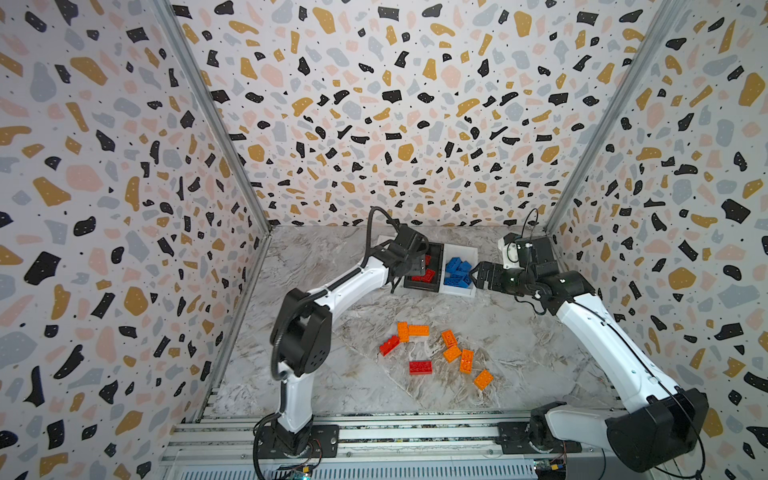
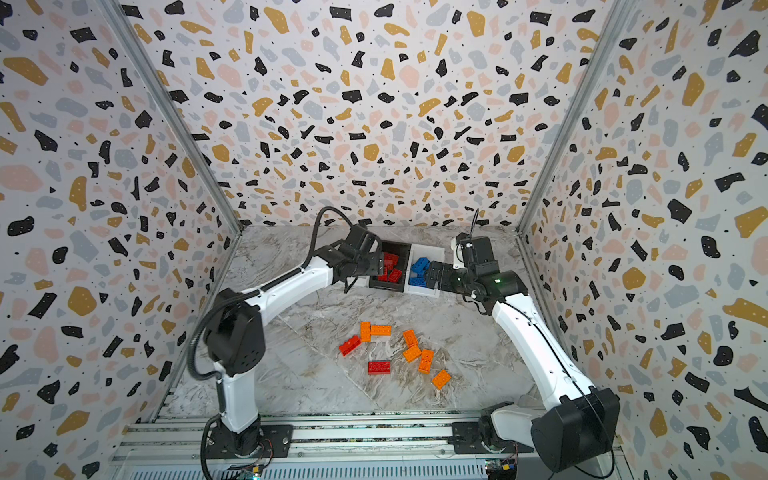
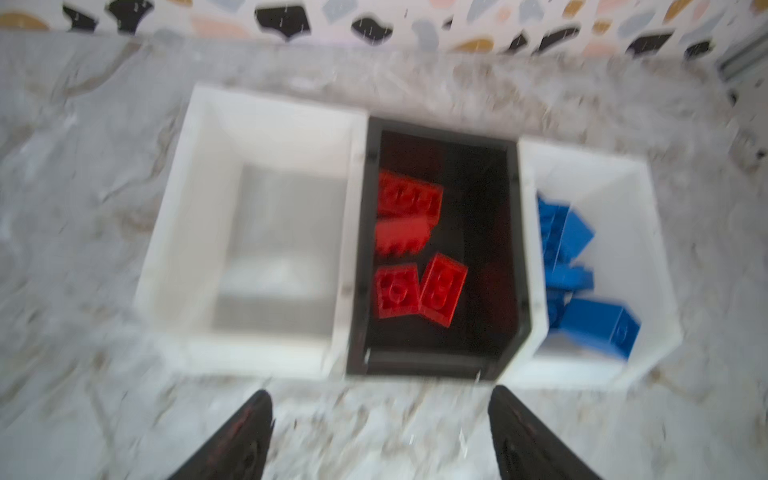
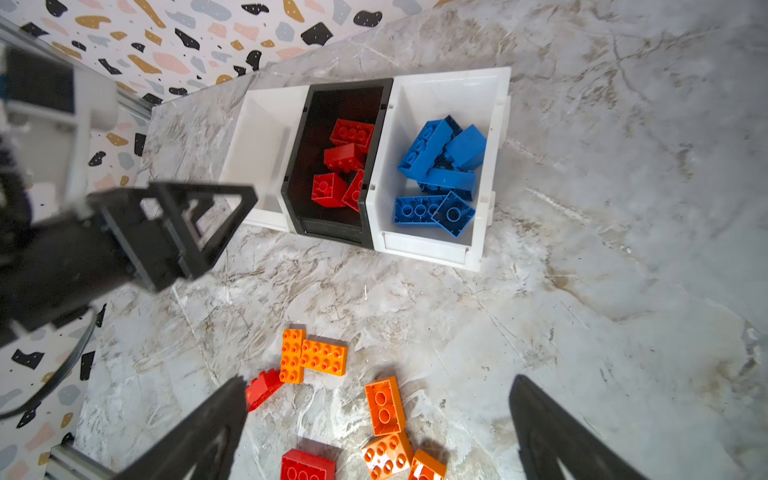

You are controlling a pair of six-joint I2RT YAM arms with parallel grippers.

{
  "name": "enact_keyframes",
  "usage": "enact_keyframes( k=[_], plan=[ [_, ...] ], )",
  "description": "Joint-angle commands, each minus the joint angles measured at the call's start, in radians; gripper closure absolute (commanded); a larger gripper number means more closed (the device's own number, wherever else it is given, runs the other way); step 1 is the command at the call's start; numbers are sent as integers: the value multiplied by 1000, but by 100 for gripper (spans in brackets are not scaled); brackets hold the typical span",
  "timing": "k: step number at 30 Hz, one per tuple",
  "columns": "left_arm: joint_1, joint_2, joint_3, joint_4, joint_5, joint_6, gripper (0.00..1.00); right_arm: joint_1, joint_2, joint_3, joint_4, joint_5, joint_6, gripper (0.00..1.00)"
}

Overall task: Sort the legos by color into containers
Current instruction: 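Move the left gripper back to the red brick beside the orange bricks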

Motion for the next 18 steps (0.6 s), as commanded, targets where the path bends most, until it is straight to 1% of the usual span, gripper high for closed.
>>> enact_keyframes(
  k=[1,3,5,8,14,18],
  plan=[
    [-12,-140,-232,51,-9,77,18,-1,16,-19,32,-85,-37,1],
    [-25,-235,-356,42,9,106,18,3,29,-21,36,-106,-52,1],
    [-50,-305,-447,32,5,112,18,8,31,-22,39,-116,-61,1],
    [-105,-364,-543,32,-2,108,18,15,27,-26,38,-129,-68,1],
    [-206,-346,-618,79,-14,97,18,27,-32,-56,-3,-118,-78,1],
    [-222,-302,-646,116,-8,103,18,27,-97,-85,-43,-85,-78,1]
  ],
)
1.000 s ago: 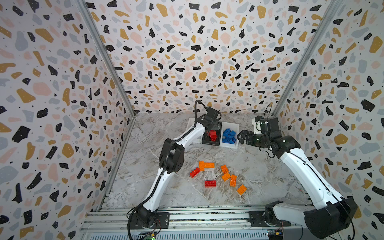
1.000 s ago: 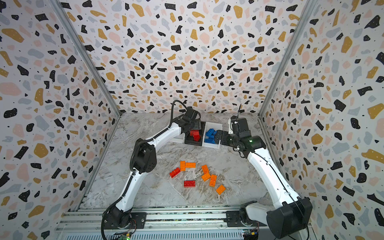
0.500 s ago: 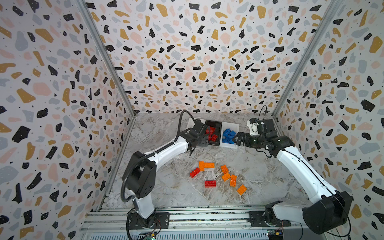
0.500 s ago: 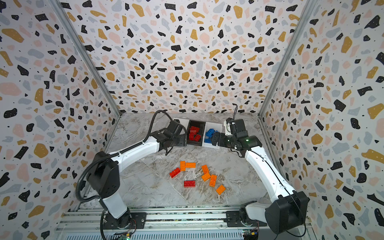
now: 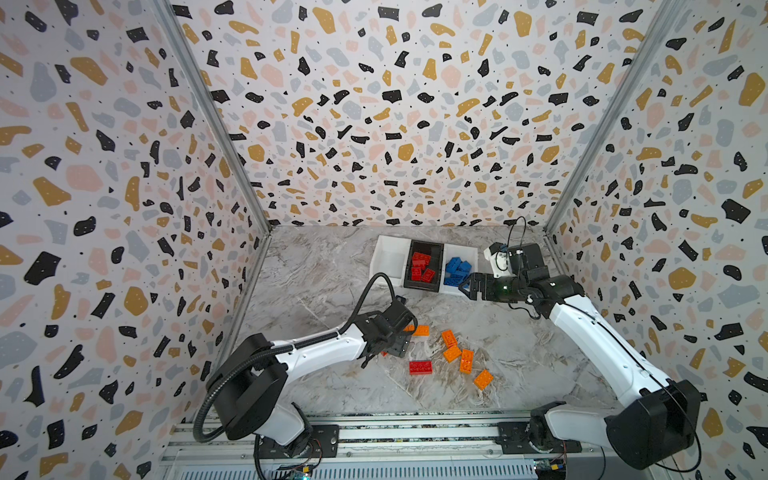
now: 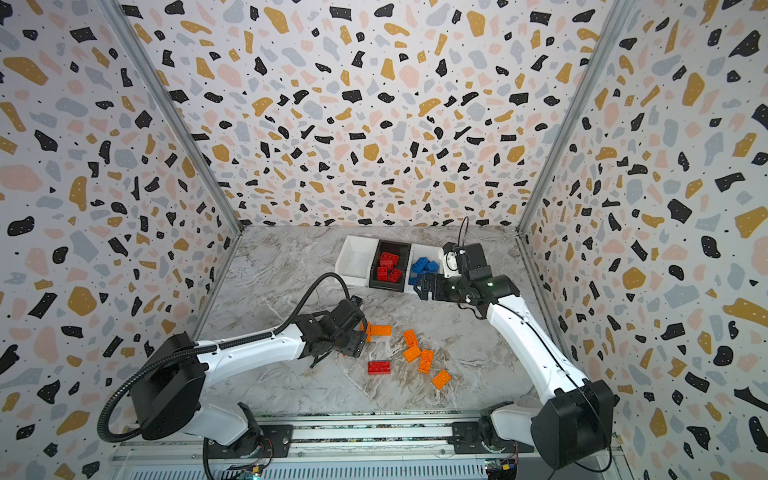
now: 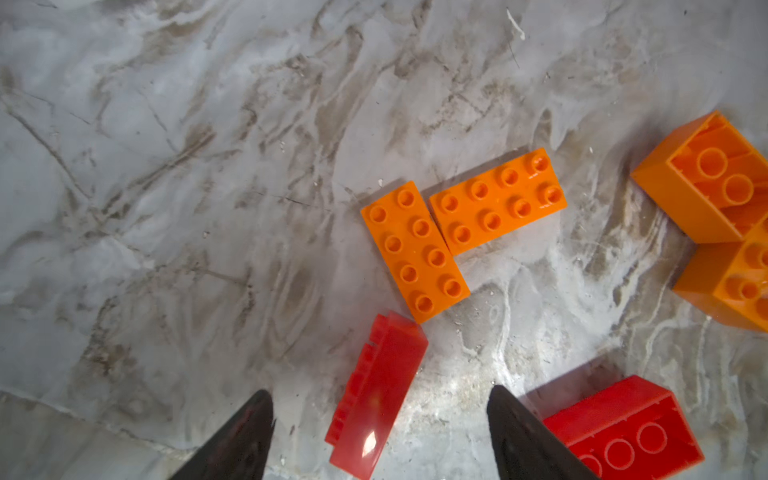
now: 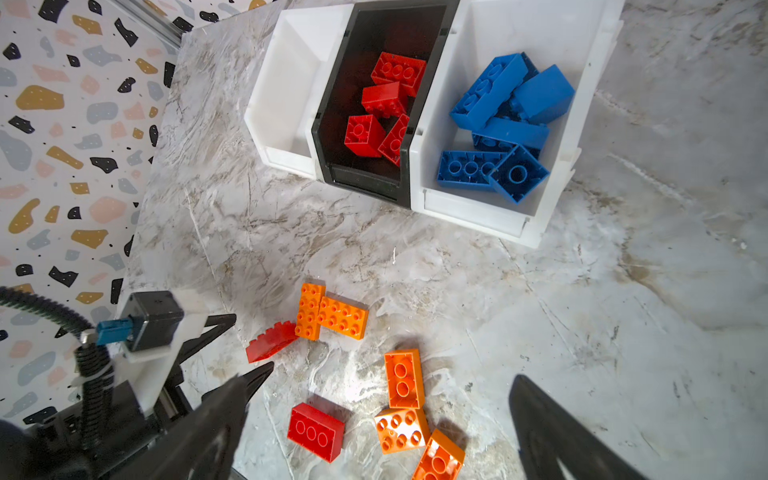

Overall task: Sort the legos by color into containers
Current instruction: 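Move the left gripper back to the red brick beside the orange bricks, then grasp the red brick lying on its side with the left gripper, then carry the red brick into the black bin and open the left gripper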

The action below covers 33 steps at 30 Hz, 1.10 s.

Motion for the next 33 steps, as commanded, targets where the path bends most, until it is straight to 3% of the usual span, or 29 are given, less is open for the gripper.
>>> enact_keyframes(
  k=[1,9,10,14,15,19,23,33],
  plan=[
    [-3,34,-26,54,-1,16,18,2,-81,-11,-54,26,-14,1],
    [-2,86,-70,91,31,37,36,1,-150,-39,-85,58,15,1],
    [-1,93,-73,94,38,37,42,0,-154,-42,-82,58,18,1],
    [-2,118,-55,57,35,47,84,-1,-151,-40,-68,56,27,1],
    [-1,115,-40,38,23,49,89,-2,-149,-36,-65,56,26,1],
    [3,100,55,-42,-39,83,89,-2,-128,-22,-52,56,25,1],
    [35,159,257,-122,-64,151,88,-5,-115,-15,-39,62,25,1],
    [159,538,818,-129,-5,230,83,-50,-167,-37,-33,135,72,1]
  ],
)
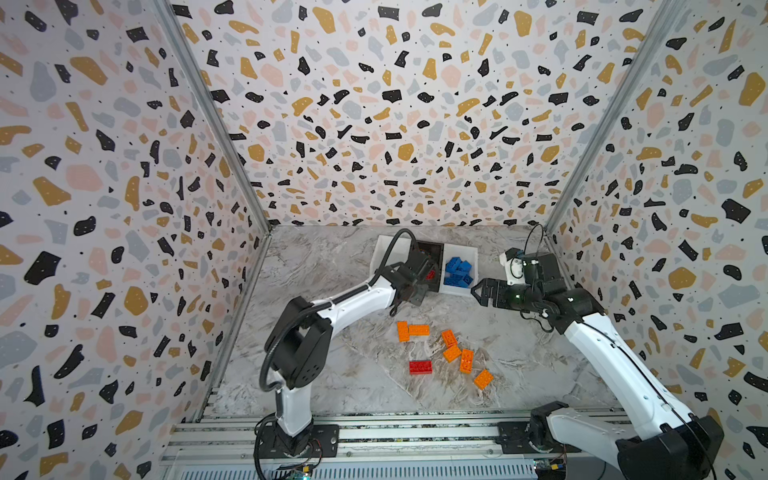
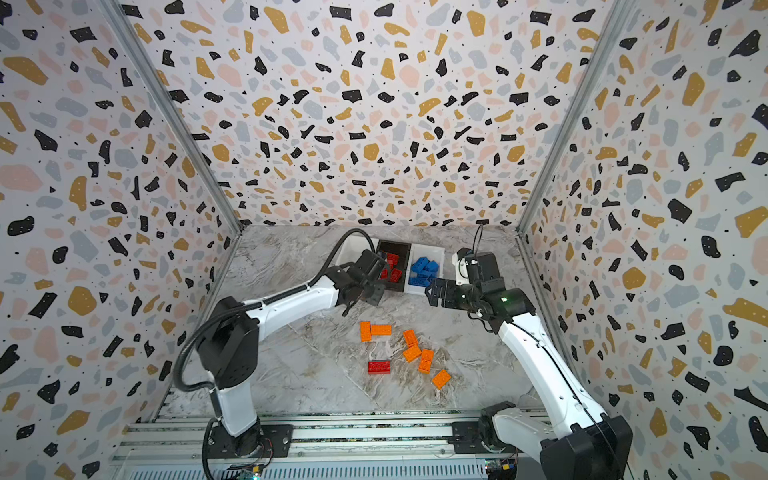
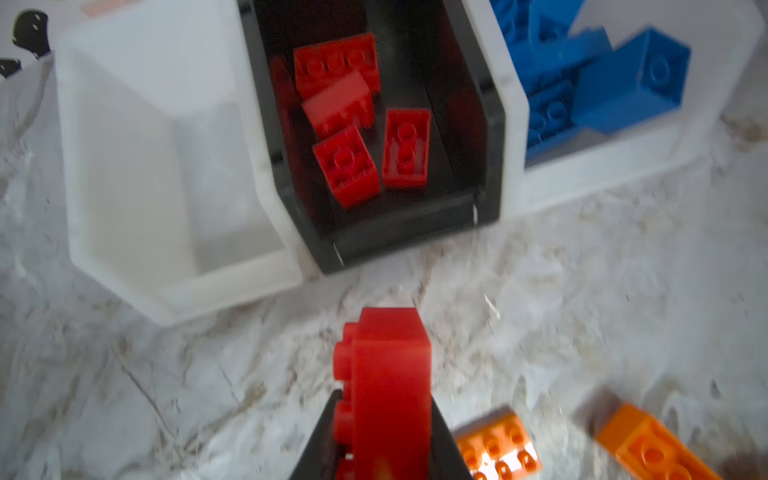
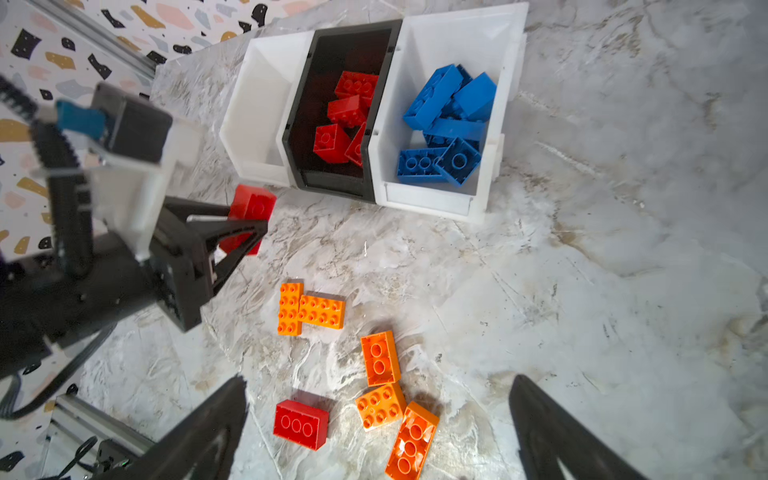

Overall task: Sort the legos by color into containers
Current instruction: 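Carry the red brick into the black bin and open the left gripper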

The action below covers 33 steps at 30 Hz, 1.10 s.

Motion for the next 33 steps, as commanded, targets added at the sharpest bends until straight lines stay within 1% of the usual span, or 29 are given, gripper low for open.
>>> enact_keyframes(
  k=[1,5,8,9,11,12,14,15,19,22,24,26,29,31,33],
  plan=[
    [21,119,151,-21,22,42,82,-22,-38,3,7,35,31,1],
    [33,245,323,21,14,42,80,-31,-18,23,2,50,37,1],
    [54,326,436,36,19,12,80,-36,1,43,6,60,45,1],
    [62,347,463,39,19,2,77,-37,9,52,5,62,47,1],
    [73,386,524,42,22,-8,61,-38,30,70,8,63,51,1],
    [77,399,548,43,25,-10,55,-38,40,76,8,65,52,1],
    [86,418,588,48,36,-10,37,-38,59,93,13,63,56,1],
    [89,422,602,48,44,-10,33,-38,66,100,15,64,58,1],
    [95,398,610,41,67,0,31,-38,84,117,25,61,66,1],
    [95,333,555,27,69,0,29,-38,90,122,29,54,67,1],
    [94,269,485,18,67,-16,29,-38,86,118,30,49,66,1],
    [94,189,375,28,77,-38,29,-38,81,107,33,37,64,1],
    [78,37,144,93,83,-67,28,-38,68,84,36,13,54,1],
    [50,-60,-10,118,49,-86,27,-37,60,68,35,-14,44,1],
    [20,-138,-127,112,8,-126,26,-37,51,48,34,-43,31,1]
  ],
)
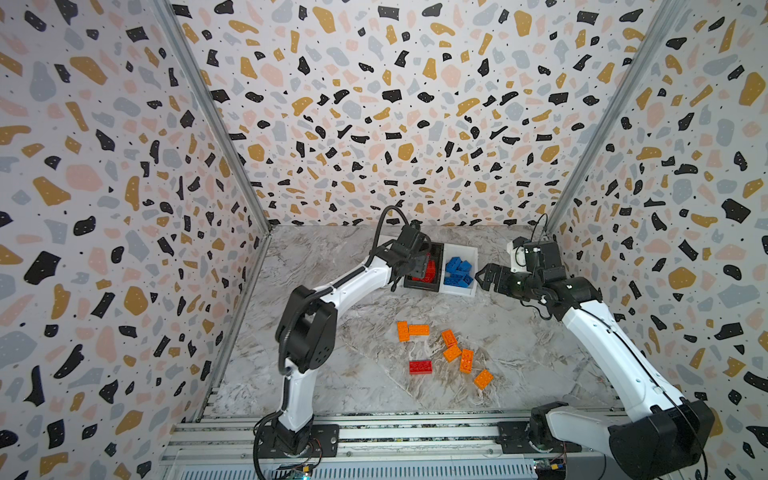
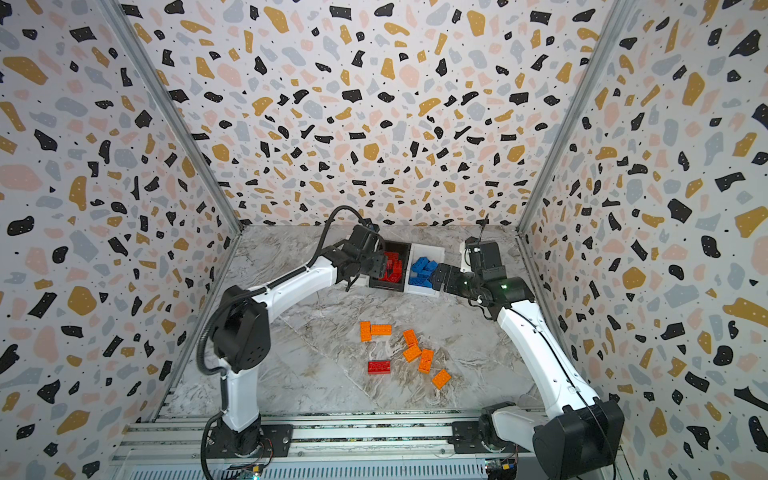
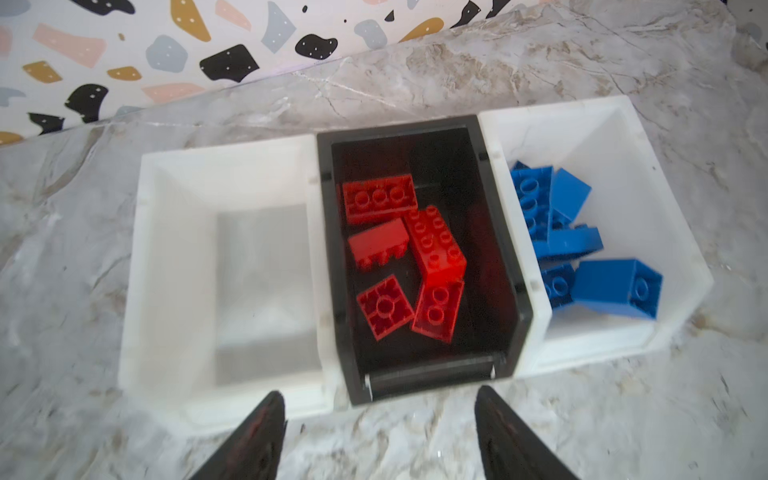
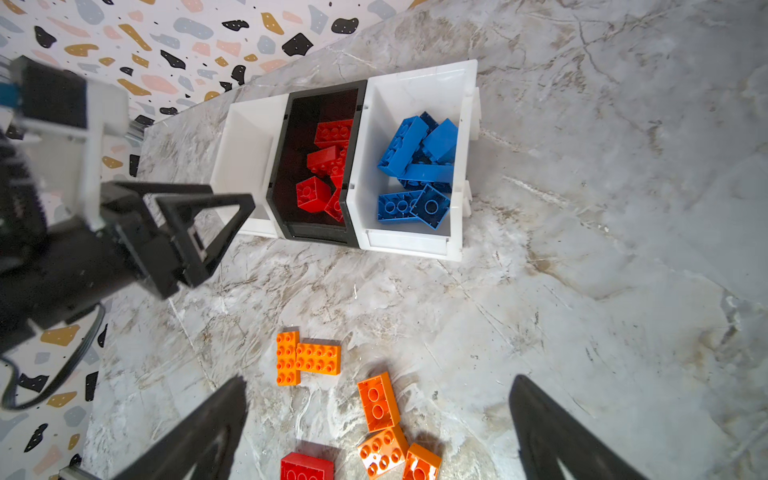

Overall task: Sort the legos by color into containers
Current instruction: 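Move the left gripper back to the last red brick near the robot, then grasp the red 2x2 brick with the left gripper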

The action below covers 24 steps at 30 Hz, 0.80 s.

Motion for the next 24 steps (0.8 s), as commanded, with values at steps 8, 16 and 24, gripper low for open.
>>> enact_keyframes(
  k=[8,16,24],
  plan=[
    [-256,-321,-467,-15,-169,-483,20,12,-62,-90,-19,-137,-82,1],
    [-483,-344,-572,-2,-166,-766,17,42,-124,-157,-38,-138,-102,1],
    [-577,-199,-516,-62,-125,-816,15,54,-182,-174,-89,-127,-98,1]
  ],
)
